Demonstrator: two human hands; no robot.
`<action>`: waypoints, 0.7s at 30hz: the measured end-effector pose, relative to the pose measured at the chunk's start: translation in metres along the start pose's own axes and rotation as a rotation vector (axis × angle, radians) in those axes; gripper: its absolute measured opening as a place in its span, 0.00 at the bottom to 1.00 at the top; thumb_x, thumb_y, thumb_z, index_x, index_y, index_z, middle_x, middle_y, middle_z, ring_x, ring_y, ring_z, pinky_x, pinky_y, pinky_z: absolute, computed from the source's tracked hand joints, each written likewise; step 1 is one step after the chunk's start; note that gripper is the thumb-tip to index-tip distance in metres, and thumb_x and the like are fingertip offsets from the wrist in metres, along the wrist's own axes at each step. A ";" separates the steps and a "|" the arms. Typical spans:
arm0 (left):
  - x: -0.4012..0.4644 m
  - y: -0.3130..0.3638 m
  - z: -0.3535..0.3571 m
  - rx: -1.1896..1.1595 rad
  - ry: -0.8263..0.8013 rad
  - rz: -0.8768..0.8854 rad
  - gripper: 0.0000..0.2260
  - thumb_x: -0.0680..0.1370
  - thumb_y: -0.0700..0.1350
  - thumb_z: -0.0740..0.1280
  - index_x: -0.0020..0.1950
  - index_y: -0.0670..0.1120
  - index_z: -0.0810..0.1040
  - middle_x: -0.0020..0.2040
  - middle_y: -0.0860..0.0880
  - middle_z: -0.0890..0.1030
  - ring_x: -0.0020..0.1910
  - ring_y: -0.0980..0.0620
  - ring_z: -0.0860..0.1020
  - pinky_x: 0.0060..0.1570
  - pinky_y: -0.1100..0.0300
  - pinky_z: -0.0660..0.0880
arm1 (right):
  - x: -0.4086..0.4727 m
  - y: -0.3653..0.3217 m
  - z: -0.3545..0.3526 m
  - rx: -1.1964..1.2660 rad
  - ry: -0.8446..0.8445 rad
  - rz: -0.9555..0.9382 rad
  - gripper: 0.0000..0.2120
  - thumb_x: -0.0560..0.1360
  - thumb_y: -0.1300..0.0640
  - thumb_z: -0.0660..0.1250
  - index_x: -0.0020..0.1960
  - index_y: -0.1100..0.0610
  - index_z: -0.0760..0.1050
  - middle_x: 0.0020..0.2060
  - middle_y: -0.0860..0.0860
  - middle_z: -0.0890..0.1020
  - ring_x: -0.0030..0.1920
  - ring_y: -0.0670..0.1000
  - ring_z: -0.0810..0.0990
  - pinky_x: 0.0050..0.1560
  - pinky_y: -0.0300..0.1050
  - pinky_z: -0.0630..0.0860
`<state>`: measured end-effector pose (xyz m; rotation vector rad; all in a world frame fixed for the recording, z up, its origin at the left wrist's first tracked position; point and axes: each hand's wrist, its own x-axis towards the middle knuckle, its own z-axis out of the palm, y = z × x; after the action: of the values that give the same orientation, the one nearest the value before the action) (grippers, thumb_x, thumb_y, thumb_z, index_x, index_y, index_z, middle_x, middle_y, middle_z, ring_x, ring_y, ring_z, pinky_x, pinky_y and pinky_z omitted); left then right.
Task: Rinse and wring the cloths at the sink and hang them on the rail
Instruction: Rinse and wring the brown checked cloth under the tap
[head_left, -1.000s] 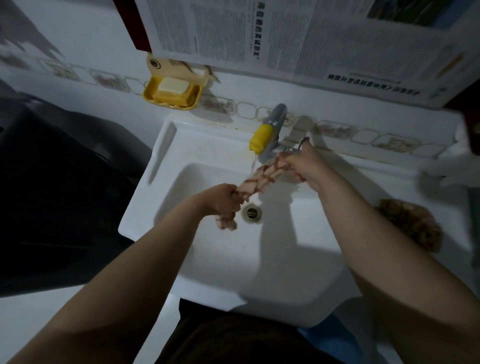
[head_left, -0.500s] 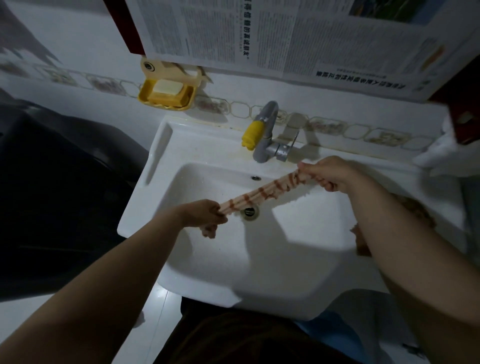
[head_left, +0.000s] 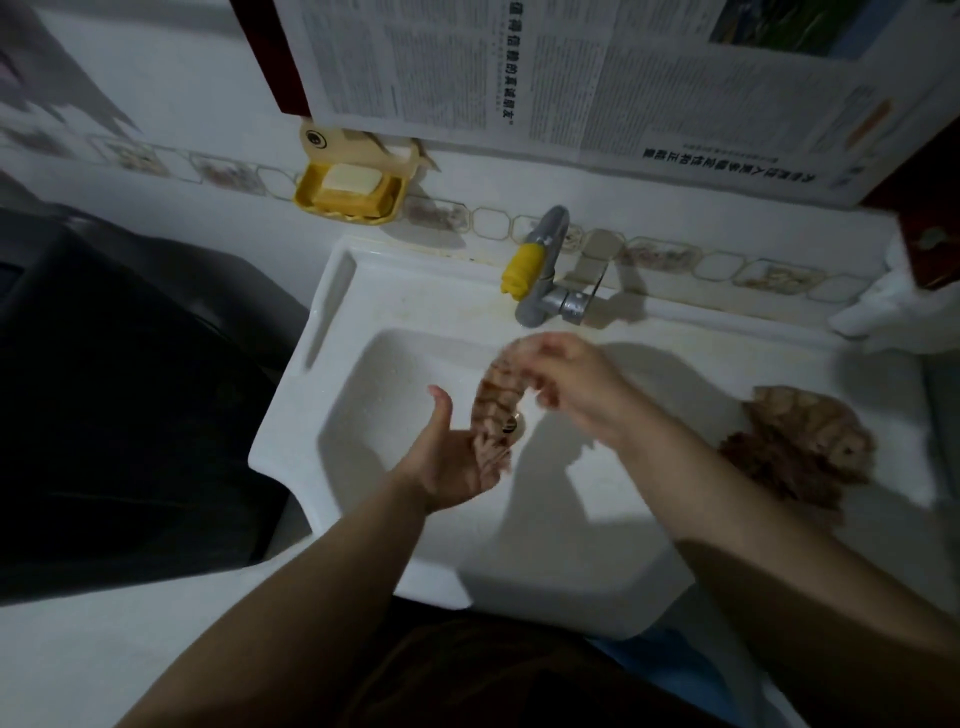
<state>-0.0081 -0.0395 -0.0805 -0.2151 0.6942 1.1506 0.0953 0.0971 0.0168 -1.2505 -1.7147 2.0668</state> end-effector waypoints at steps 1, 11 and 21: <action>0.003 0.003 0.004 -0.092 -0.023 0.052 0.49 0.66 0.79 0.46 0.55 0.37 0.78 0.47 0.42 0.81 0.39 0.47 0.80 0.39 0.59 0.77 | -0.012 0.006 0.014 -0.096 -0.099 -0.052 0.05 0.77 0.64 0.64 0.45 0.55 0.74 0.36 0.52 0.78 0.31 0.46 0.76 0.31 0.38 0.70; -0.031 0.048 0.022 0.496 -0.009 0.219 0.26 0.67 0.55 0.76 0.56 0.41 0.76 0.47 0.45 0.80 0.43 0.51 0.80 0.42 0.56 0.78 | -0.050 0.006 -0.003 -0.546 -0.147 -0.028 0.08 0.74 0.63 0.70 0.51 0.54 0.79 0.38 0.47 0.80 0.37 0.48 0.77 0.37 0.39 0.73; -0.057 0.053 0.066 1.066 0.014 -0.052 0.15 0.73 0.39 0.72 0.57 0.41 0.75 0.47 0.45 0.81 0.48 0.49 0.79 0.57 0.51 0.74 | -0.043 0.011 0.008 -0.653 -0.049 -0.552 0.25 0.76 0.68 0.58 0.69 0.50 0.68 0.67 0.50 0.70 0.66 0.44 0.68 0.68 0.42 0.67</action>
<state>-0.0427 -0.0285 0.0149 0.6553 1.2091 0.6058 0.1213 0.0618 0.0274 -0.7010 -2.5090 1.2726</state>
